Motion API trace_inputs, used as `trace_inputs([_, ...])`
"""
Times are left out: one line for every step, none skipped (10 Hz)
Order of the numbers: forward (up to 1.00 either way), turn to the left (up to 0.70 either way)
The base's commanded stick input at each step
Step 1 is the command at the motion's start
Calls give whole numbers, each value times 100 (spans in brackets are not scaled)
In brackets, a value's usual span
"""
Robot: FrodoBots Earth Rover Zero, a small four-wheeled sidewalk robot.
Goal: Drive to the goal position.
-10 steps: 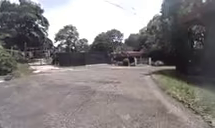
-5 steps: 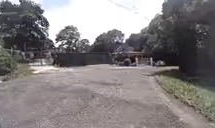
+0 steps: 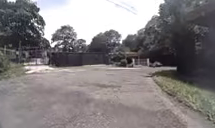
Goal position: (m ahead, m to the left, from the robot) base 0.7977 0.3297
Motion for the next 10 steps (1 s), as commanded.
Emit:
trace_inputs([50,-43])
trace_inputs([50,-33])
trace_inputs([50,-23])
trace_inputs([50,-13])
trace_inputs([50,-2])
trace_inputs([50,-3])
trace_inputs([50,-7])
trace_inputs([50,-11])
trace_inputs([50,-15])
trace_inputs([50,-20])
